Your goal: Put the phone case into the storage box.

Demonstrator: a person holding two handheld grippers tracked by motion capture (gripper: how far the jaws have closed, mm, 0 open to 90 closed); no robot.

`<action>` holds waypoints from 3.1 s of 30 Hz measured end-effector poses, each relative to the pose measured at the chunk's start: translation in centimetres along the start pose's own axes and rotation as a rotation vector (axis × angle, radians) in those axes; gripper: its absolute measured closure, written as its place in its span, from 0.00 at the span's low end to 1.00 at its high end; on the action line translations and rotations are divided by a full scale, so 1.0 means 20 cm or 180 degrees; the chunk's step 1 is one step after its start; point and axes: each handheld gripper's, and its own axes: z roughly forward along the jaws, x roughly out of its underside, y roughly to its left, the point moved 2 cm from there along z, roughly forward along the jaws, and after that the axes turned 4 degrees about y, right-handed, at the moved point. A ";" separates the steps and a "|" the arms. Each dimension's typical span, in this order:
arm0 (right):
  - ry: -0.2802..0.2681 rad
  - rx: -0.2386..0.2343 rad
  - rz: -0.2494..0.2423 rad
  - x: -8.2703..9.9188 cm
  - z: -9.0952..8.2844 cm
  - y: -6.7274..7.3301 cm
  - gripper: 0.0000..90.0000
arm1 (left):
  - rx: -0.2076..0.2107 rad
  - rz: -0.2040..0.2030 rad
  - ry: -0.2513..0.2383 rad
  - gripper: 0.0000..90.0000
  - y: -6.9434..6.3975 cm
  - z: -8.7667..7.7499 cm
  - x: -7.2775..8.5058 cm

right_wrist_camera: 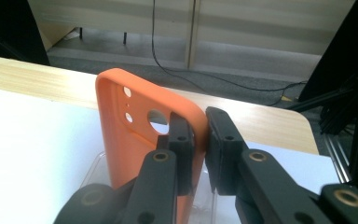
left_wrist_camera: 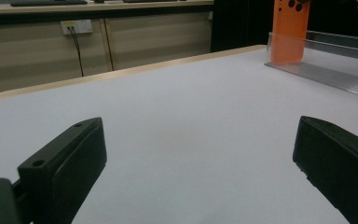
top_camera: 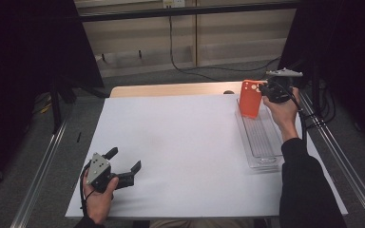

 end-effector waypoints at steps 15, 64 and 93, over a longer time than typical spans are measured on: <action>0.0064 -0.0134 0.0038 -0.04 0.06 -0.02 0.90 | -0.0015 -0.0009 0.0020 0.03 0.01 0.00 0.00; 0.0125 -0.0196 0.0256 -0.04 0.13 -0.06 0.78 | 0.0022 -0.0024 0.0032 0.03 0.01 0.01 0.00; 0.0056 -0.0174 0.0315 -0.01 0.08 -0.07 0.34 | -0.0017 -0.0025 0.0015 0.03 0.02 0.00 0.00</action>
